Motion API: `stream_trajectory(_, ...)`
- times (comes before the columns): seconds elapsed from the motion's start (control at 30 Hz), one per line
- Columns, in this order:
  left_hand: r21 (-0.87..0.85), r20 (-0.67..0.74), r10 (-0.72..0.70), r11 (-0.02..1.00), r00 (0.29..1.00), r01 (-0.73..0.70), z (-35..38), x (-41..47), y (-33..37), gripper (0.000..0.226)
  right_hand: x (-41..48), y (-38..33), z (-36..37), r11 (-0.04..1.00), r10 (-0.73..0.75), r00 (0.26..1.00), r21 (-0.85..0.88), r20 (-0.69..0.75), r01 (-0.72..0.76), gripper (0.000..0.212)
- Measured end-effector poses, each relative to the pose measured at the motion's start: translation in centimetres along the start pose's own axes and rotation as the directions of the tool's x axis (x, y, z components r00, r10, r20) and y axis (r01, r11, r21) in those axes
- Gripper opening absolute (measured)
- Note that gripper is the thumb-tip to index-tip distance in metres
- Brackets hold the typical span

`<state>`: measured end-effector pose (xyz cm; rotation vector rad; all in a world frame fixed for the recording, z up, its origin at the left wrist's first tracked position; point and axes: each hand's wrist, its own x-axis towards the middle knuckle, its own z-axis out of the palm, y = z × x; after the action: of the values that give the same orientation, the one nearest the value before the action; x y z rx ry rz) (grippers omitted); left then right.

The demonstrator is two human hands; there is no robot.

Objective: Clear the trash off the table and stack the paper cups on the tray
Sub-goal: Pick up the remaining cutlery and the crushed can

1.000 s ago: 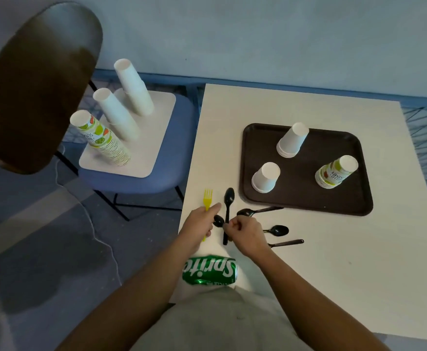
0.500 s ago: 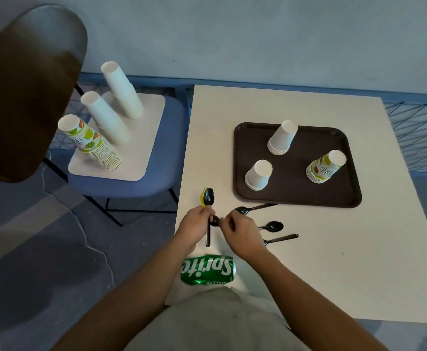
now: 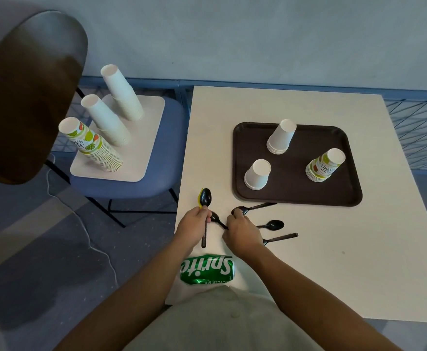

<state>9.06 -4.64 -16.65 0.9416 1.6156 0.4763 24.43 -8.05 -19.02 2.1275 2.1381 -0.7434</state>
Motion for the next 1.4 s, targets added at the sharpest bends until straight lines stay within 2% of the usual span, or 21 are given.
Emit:
stream_trajectory(0.13,-0.032,-0.051,0.038,0.999,0.998,-0.039,0.0,-0.1,0.7,0.036,-0.7,1.1,-1.0,0.93,0.112,0.98,0.365,-0.163,-0.046,0.012)
stream_trajectory(0.23,-0.047,-0.037,0.065,0.997,0.997,-0.066,0.3,-0.1,1.2,0.036,-2.1,3.3,-2.2,0.767,0.313,0.946,0.61,-0.087,-0.198,0.018)
stream_trajectory(0.3,-0.004,-0.003,0.077,0.997,0.997,-0.077,0.8,-0.3,1.5,0.035,-3.3,5.3,-2.5,0.685,0.36,0.932,0.687,-0.031,-0.242,0.016)
stream_trajectory(0.43,0.245,0.152,0.123,0.957,0.981,-0.158,2.5,-0.7,2.4,0.04,-5.5,9.9,-2.2,0.757,0.327,0.945,0.599,-0.003,-0.26,0.013)
stream_trajectory(0.53,0.438,0.223,0.17,0.862,0.96,-0.255,4.4,-0.5,2.8,0.028,-6.5,12.6,-1.9,0.908,0.184,0.982,0.377,0.036,-0.184,0.029)
stream_trajectory(0.6,0.506,0.248,0.168,0.817,0.954,-0.275,5.6,-0.1,2.7,0.015,-6.5,13.6,-1.9,0.957,0.112,0.992,0.26,0.062,-0.125,0.04)
stream_trajectory(0.67,0.565,0.267,0.162,0.772,0.95,-0.291,6.7,0.0,2.7,0.021,-6.3,14.2,-2.0,0.98,0.07,0.994,0.181,0.086,-0.085,0.045)
stream_trajectory(0.83,0.743,0.297,0.194,0.569,0.935,-0.354,9.7,0.3,2.0,0.03,-6.2,15.3,-1.8,0.999,-0.033,0.997,0.006,0.063,0.032,0.028)
stream_trajectory(0.93,0.784,0.312,0.212,0.493,0.926,-0.377,10.9,0.4,1.2,0.026,-6.8,16.1,-1.5,0.995,-0.102,0.995,0.005,0.013,0.102,0.021)
stream_trajectory(1.07,0.813,0.291,0.196,0.466,0.936,-0.35,11.8,0.5,1.0,0.02,-7.8,18.1,-1.6,0.989,-0.145,0.989,0.005,-0.041,0.145,0.015)
stream_trajectory(1.2,0.837,0.273,0.186,0.438,0.944,-0.328,12.2,0.5,1.3,0.019,-8.7,20.8,-2.1,0.991,-0.124,0.989,0.042,-0.086,0.128,0.018)
stream_trajectory(1.3,0.824,0.25,0.199,0.47,0.948,-0.316,12.0,0.2,1.8,0.019,-8.0,22.1,-2.8,0.992,-0.087,0.992,0.082,-0.094,0.095,0.021)
stream_trajectory(1.4,0.798,0.225,0.152,0.538,0.962,-0.272,10.8,-0.6,2.5,0.021,-6.1,21.9,-3.9,0.986,-0.028,0.99,0.159,-0.137,0.05,0.022)
